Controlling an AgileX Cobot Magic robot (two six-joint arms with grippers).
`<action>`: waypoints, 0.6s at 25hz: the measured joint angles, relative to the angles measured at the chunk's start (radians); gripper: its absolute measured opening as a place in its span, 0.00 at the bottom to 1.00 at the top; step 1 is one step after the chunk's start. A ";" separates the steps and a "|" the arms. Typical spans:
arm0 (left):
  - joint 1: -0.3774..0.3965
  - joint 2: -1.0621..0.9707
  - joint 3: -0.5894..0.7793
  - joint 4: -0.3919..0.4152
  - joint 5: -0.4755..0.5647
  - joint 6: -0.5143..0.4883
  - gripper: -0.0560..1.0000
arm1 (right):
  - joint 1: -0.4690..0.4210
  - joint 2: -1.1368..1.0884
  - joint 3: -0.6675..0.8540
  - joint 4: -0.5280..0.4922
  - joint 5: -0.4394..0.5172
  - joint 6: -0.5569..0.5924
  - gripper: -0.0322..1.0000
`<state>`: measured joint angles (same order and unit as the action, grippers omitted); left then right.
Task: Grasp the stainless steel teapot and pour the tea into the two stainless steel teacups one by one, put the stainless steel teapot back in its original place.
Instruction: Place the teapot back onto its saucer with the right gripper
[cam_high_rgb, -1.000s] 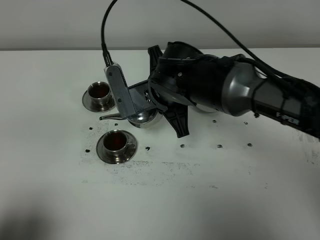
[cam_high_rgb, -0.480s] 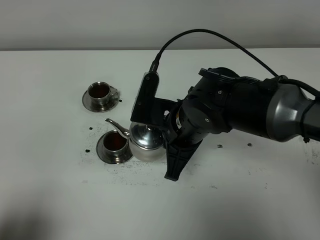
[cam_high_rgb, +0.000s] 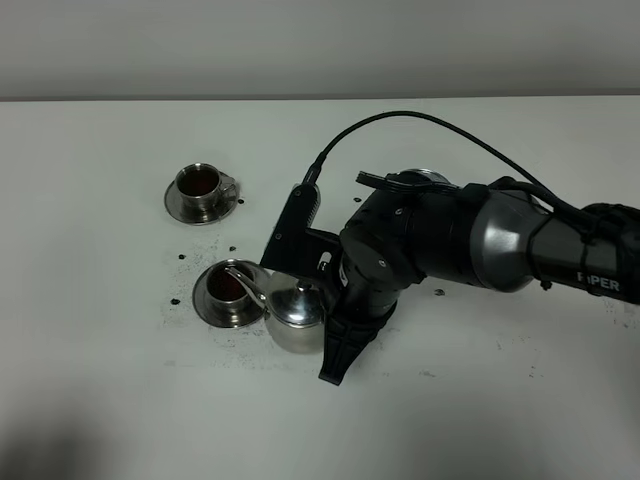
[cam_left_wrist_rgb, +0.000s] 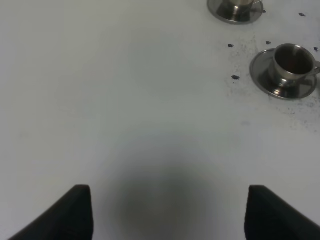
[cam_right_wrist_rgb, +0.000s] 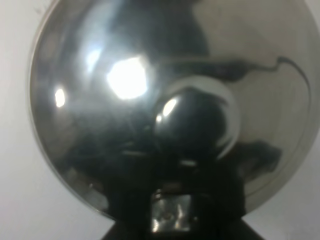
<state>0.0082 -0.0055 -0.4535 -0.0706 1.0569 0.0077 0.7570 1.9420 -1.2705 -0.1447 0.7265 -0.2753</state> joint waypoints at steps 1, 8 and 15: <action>0.000 0.000 0.000 0.000 0.000 0.000 0.64 | 0.000 0.006 0.000 0.000 -0.001 0.000 0.20; 0.000 0.000 0.000 0.000 0.000 0.000 0.63 | -0.025 0.007 -0.056 -0.003 0.054 0.004 0.20; 0.000 0.000 0.000 0.000 0.000 0.000 0.63 | -0.201 -0.003 -0.239 -0.006 0.141 0.005 0.20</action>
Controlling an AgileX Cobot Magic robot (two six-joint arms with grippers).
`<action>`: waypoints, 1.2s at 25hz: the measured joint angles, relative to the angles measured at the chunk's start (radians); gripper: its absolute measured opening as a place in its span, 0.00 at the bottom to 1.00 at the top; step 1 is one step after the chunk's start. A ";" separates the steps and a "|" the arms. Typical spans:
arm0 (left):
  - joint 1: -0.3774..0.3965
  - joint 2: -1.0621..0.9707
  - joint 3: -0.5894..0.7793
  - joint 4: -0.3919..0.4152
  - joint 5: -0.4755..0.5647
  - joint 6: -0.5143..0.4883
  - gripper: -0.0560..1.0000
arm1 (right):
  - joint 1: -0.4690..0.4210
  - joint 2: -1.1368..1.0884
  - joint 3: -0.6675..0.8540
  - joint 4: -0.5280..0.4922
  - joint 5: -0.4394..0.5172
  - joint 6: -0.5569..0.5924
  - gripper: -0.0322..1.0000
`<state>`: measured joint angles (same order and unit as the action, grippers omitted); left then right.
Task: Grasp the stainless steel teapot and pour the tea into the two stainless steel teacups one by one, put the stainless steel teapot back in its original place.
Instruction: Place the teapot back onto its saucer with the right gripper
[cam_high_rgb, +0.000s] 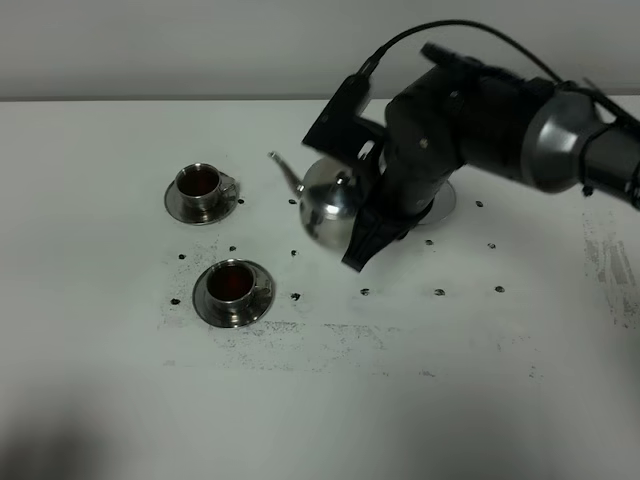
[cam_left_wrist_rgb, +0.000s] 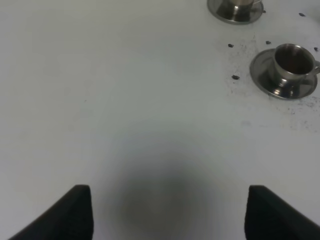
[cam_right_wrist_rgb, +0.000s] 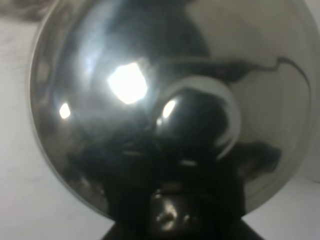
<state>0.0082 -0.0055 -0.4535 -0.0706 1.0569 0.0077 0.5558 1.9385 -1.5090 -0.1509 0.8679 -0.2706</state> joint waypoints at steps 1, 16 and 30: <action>0.000 0.000 0.000 0.000 0.000 0.000 0.63 | -0.027 0.005 -0.025 0.000 0.012 0.003 0.20; 0.000 0.000 0.000 0.000 0.000 0.000 0.63 | -0.233 0.238 -0.268 0.007 0.130 0.019 0.20; 0.000 0.000 0.000 0.000 0.000 0.000 0.63 | -0.257 0.301 -0.290 0.007 0.135 0.018 0.20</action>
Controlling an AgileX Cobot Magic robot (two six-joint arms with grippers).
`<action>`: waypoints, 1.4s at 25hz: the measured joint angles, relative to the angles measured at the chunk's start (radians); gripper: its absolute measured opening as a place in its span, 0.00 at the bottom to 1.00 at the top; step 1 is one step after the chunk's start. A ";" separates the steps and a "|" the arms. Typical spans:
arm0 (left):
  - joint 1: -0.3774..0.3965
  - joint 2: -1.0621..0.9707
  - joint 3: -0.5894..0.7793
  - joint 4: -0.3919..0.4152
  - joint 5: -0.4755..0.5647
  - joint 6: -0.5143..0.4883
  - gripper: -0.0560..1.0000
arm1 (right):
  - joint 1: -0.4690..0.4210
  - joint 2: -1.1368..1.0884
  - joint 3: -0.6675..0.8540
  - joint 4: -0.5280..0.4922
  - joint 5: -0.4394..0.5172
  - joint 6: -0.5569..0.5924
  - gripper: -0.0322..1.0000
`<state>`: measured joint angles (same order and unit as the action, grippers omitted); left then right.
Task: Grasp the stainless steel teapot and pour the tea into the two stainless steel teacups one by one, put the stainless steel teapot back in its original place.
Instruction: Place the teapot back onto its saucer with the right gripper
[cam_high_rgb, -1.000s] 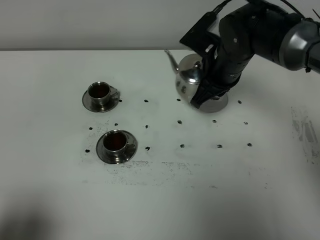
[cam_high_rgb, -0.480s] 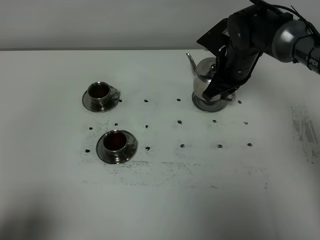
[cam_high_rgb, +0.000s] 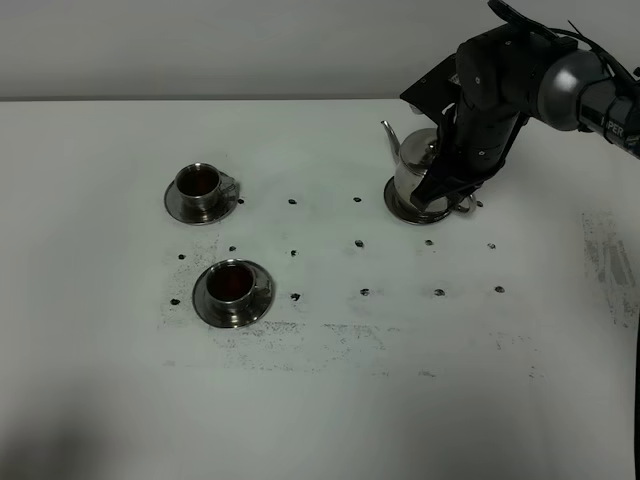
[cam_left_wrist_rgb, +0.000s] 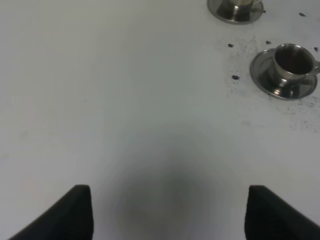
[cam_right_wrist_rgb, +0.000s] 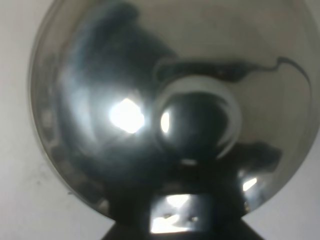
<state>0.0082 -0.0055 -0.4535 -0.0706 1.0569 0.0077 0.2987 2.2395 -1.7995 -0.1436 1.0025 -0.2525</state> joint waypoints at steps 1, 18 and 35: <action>0.000 0.000 0.000 0.000 0.000 0.000 0.63 | 0.000 0.000 0.000 0.000 -0.004 0.000 0.20; 0.000 0.000 0.000 0.000 0.000 0.000 0.63 | 0.000 0.000 0.000 0.016 -0.018 -0.001 0.20; 0.000 0.000 0.000 0.000 0.000 0.000 0.63 | 0.000 0.012 -0.001 0.017 -0.018 -0.004 0.20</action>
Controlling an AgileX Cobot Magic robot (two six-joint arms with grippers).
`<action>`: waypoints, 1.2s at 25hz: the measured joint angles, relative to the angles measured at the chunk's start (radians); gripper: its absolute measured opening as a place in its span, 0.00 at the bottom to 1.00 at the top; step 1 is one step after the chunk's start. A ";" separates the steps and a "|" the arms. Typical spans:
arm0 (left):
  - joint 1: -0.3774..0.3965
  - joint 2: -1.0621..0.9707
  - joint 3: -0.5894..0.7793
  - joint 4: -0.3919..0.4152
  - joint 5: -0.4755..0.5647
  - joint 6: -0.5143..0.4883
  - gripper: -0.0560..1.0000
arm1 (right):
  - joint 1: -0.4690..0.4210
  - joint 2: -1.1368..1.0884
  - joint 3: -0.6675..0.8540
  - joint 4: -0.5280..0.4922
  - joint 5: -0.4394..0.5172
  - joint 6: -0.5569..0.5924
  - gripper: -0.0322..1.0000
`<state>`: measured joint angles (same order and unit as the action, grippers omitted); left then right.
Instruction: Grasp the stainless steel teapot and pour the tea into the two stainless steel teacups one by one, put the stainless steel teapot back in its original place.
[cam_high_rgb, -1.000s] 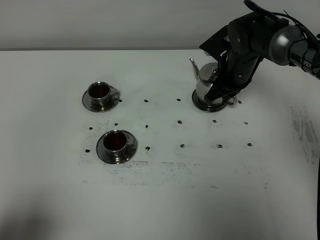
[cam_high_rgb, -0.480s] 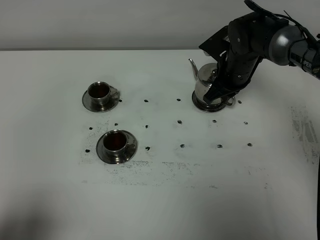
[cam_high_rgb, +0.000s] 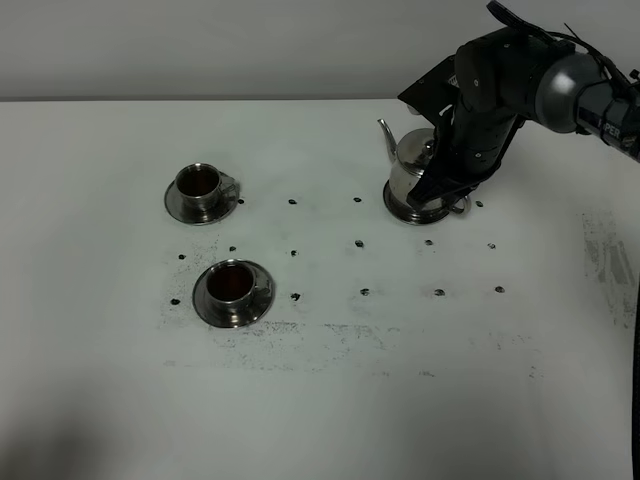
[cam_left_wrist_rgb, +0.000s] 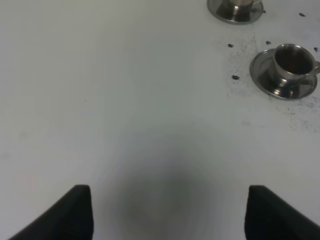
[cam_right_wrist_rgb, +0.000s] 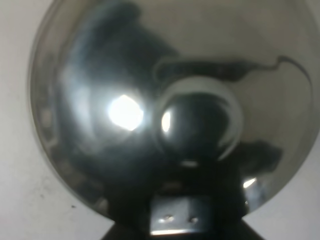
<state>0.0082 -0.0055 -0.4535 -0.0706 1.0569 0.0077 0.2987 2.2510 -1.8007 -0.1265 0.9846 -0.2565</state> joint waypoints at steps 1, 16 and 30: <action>0.000 0.000 0.000 0.000 0.000 0.000 0.63 | 0.000 0.001 -0.001 0.000 -0.002 0.000 0.20; 0.000 0.000 0.000 0.000 0.000 0.000 0.63 | 0.000 -0.008 -0.001 -0.007 -0.003 0.000 0.42; 0.000 0.000 0.000 0.000 0.000 0.000 0.63 | -0.003 -0.366 0.086 0.013 0.083 0.003 0.63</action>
<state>0.0082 -0.0055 -0.4535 -0.0706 1.0569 0.0077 0.2960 1.8853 -1.7143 -0.1131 1.0679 -0.2534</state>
